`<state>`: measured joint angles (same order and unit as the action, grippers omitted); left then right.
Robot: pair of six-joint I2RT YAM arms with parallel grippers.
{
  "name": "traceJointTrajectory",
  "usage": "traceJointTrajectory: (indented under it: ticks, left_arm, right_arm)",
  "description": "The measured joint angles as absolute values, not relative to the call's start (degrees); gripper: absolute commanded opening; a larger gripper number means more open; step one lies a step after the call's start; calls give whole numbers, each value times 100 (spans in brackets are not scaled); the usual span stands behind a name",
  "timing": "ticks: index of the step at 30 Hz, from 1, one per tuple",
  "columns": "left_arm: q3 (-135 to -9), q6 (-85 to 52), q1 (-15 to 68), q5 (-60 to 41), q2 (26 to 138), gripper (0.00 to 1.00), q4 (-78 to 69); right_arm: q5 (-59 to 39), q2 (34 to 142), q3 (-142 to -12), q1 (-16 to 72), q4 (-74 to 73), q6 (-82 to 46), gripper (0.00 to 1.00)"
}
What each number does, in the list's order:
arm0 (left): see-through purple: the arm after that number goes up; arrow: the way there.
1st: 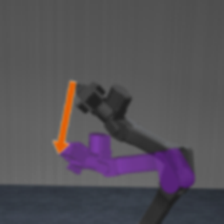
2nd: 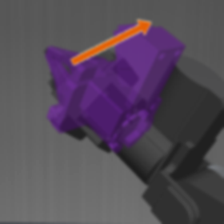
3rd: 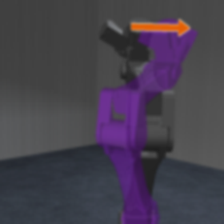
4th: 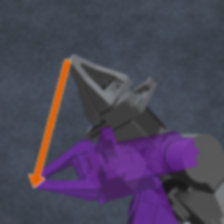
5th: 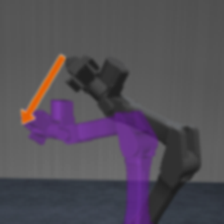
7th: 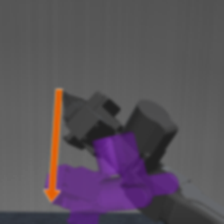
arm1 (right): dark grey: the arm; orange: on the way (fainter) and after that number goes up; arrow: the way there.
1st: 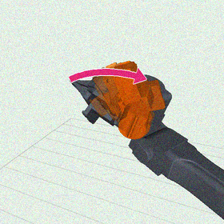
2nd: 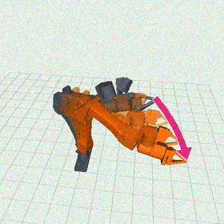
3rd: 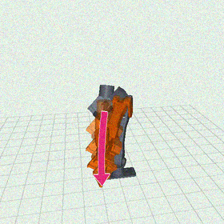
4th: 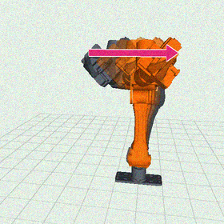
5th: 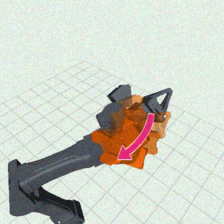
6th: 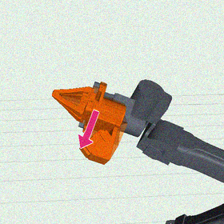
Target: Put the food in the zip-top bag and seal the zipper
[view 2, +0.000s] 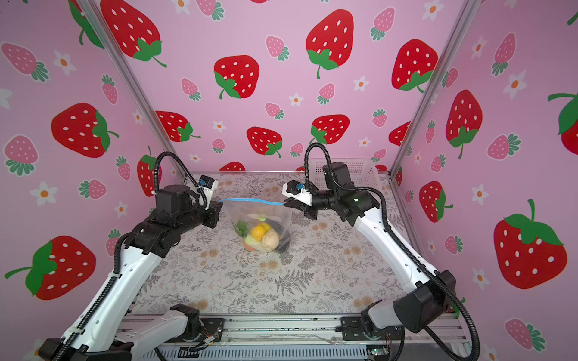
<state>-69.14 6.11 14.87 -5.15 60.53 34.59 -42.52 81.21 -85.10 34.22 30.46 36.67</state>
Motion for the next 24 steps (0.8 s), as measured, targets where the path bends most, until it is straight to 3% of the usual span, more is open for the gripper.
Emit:
traceJointTrajectory:
  ticks: [24]
  left_arm:
    - [-6914, 593, 1487, -513, 5247, 0, 3953]
  right_arm:
    - [-4064, 7553, -8232, 3900, 2912, 3468, 0]
